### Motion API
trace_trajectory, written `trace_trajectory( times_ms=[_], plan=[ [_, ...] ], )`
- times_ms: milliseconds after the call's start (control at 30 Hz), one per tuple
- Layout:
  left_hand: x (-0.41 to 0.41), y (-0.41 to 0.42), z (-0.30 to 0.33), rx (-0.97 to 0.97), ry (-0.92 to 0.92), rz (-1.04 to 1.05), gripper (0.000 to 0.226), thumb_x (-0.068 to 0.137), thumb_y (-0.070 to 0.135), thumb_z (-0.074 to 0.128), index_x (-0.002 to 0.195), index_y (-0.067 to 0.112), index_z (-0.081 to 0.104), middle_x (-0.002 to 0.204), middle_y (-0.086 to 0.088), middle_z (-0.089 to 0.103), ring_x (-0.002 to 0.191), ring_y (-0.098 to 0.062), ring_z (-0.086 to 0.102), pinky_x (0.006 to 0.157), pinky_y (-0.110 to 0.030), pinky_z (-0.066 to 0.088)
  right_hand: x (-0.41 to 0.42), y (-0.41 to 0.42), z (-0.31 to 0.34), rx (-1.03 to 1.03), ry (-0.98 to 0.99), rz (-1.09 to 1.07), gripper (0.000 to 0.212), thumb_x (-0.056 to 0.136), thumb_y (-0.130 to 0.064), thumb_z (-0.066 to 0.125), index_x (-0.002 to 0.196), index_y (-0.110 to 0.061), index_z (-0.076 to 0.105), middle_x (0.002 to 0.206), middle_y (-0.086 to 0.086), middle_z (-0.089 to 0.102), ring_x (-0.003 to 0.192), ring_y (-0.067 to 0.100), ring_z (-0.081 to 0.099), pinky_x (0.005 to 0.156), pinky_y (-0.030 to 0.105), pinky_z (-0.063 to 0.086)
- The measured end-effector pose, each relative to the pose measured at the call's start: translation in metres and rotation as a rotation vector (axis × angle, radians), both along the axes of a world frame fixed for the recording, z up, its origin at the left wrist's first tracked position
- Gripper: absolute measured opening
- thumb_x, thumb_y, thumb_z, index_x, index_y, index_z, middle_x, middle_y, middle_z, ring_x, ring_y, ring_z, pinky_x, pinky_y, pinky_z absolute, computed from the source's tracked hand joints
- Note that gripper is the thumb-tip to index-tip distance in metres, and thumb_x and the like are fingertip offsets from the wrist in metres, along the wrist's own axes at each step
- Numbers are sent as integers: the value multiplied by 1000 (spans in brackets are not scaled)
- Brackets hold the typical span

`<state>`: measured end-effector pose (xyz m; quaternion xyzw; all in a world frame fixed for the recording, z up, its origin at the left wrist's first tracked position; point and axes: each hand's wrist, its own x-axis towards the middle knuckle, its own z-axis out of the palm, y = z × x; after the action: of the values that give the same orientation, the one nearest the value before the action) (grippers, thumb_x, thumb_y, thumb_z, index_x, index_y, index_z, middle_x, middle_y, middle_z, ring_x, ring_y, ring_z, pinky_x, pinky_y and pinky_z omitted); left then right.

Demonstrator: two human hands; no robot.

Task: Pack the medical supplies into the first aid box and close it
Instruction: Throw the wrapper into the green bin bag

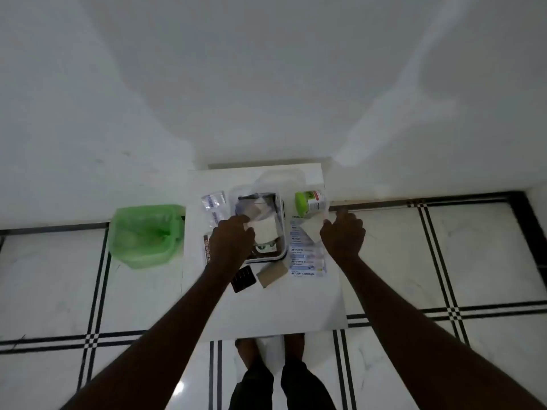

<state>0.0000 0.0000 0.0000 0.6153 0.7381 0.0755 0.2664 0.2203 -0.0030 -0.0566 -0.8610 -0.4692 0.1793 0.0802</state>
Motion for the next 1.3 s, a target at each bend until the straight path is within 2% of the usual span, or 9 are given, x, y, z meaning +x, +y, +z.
trace_trajectory(
  times_ms=[133,233,467,667,733,867,967,1167,1300],
  plan=[
    [7,3,-9,-9,9,42,30,92,19,64,122,16,71,118,-10,73,111,-30,66,88,-34,49,8,1,-15,-69,-47,5,40,86,-28,66,112,2,56,108,24,63,106,41,57,86,45,46],
    [12,6,-15,23,1,99,23,92,14,62,110,14,76,108,-11,76,103,-28,68,74,-29,44,9,4,-24,-76,-47,3,36,87,-25,65,110,2,58,110,24,62,108,41,55,87,44,44],
    [17,-2,10,315,15,109,20,89,9,60,100,13,76,95,-6,77,84,-28,71,70,-32,50,11,4,-18,-82,-76,-4,23,84,-16,62,99,1,62,104,20,64,103,40,56,83,40,42],
    [1,-8,27,287,-200,214,16,85,8,62,96,18,69,81,1,74,72,-22,69,65,-31,51,-2,-9,43,147,-89,42,17,83,-16,53,83,-1,63,79,17,67,78,37,63,74,40,48],
    [-12,-11,31,219,-350,283,19,84,7,66,100,17,65,78,0,74,68,-23,71,64,-33,55,-13,-13,69,300,-32,79,16,83,-17,54,80,-4,62,73,12,66,68,30,62,66,37,51],
    [-47,-20,44,112,-642,431,30,84,-1,71,111,11,63,73,-5,70,60,-22,66,62,-33,58,-55,-10,114,422,267,54,6,84,-11,58,82,-7,62,74,1,62,66,17,51,63,25,35],
    [-85,-26,48,92,-773,525,27,84,-3,72,108,8,69,67,0,68,59,-13,65,67,-37,61,-103,-1,127,413,456,123,8,86,-14,60,83,-9,65,78,0,68,72,18,61,66,27,44],
    [-184,-29,38,131,-790,695,23,84,0,73,107,4,69,70,-8,66,60,-15,60,61,-29,58,-229,23,101,199,684,245,13,75,-27,57,77,-17,66,74,0,71,72,25,71,70,48,60],
    [-279,-22,2,118,-706,801,25,83,5,75,107,6,69,73,-9,70,57,-16,63,63,-32,60,-329,45,70,70,637,286,11,79,-21,55,77,-17,65,77,3,73,74,28,71,74,43,60]
  ],
)
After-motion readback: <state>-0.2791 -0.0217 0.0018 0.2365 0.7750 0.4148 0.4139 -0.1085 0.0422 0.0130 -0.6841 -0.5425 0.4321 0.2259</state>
